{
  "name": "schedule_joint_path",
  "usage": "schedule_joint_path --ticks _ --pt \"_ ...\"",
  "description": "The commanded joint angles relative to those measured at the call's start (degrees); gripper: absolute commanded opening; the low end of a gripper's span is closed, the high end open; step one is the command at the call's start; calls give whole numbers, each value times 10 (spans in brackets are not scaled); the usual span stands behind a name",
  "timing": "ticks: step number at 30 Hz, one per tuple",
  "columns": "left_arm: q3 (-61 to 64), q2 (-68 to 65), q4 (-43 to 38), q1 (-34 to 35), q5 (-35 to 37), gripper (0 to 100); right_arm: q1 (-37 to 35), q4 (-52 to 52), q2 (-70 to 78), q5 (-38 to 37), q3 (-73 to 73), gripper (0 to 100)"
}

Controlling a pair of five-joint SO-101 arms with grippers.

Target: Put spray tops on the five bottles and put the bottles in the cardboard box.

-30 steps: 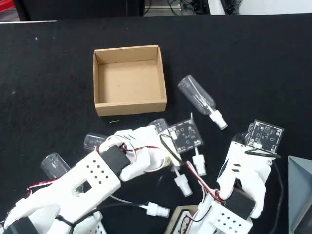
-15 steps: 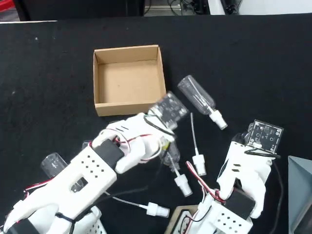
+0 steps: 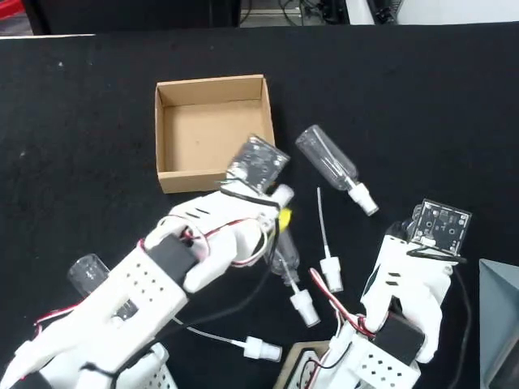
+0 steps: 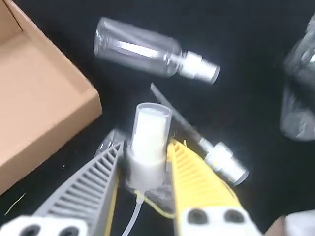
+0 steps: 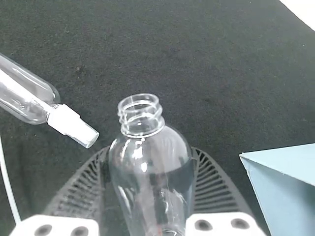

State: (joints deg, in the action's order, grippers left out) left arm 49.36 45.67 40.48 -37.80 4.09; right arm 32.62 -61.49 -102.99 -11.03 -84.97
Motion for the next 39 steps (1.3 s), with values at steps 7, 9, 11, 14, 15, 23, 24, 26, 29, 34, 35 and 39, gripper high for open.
schedule_joint_path --ticks 7,9,11,14,15,23,24,26,29,34,35,39 --pt "28 180 -11 6 32 98 11 -5 -57 -1 23 67" --pt "35 202 -11 6 33 98 -4 -5 -57 -1 23 67" --pt "42 221 -11 6 33 98 -16 -6 -57 -1 22 67" --pt "47 242 -11 6 33 98 -19 -6 -57 -1 22 67" --pt "49 247 -11 6 33 98 -19 -4 -57 -1 20 67" --pt "43 277 -11 51 91 98 -20 -2 -57 0 16 67" --pt "43 280 -12 59 99 98 -20 -2 -57 0 17 67" --pt "43 287 -12 70 106 98 -20 -2 -56 0 18 67" --pt "46 302 -12 71 106 98 -20 -2 -56 0 19 67" --pt "48 323 -11 72 106 98 -20 0 -56 0 21 67" --pt "48 325 -11 72 106 98 -21 4 -56 2 22 67" --pt "49 328 -11 73 106 98 -51 15 -55 29 22 67"
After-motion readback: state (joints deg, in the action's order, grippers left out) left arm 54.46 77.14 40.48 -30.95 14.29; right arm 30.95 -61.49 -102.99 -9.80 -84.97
